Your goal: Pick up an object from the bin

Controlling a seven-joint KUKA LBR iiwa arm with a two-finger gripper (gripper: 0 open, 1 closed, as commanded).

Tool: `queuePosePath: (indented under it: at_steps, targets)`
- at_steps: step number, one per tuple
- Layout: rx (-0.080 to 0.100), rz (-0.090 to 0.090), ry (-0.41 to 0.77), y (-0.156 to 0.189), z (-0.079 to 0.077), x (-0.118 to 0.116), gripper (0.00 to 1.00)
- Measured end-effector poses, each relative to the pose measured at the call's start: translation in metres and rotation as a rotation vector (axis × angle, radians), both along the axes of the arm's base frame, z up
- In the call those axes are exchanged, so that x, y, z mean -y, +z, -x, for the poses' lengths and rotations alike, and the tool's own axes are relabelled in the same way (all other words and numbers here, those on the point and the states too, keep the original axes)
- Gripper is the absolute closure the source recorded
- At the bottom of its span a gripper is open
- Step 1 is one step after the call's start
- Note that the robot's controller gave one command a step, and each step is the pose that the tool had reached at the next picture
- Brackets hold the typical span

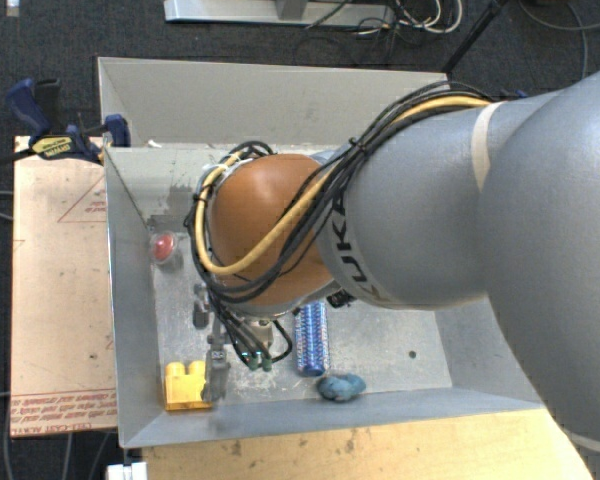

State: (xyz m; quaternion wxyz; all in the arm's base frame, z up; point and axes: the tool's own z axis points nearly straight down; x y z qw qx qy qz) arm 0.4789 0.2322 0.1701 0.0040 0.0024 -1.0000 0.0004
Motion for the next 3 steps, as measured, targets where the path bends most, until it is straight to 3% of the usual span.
queuePosePath:
  at_steps: [1, 2, 3]
  targets:
    - [0.021, -0.006, 0.463, -0.098, -0.01, -0.014, 0.0]
    - [0.008, -0.005, 0.464, -0.1, -0.006, -0.013, 1.0]
    - [0.018, -0.005, 0.517, 0.041, -0.022, 0.009, 1.0]
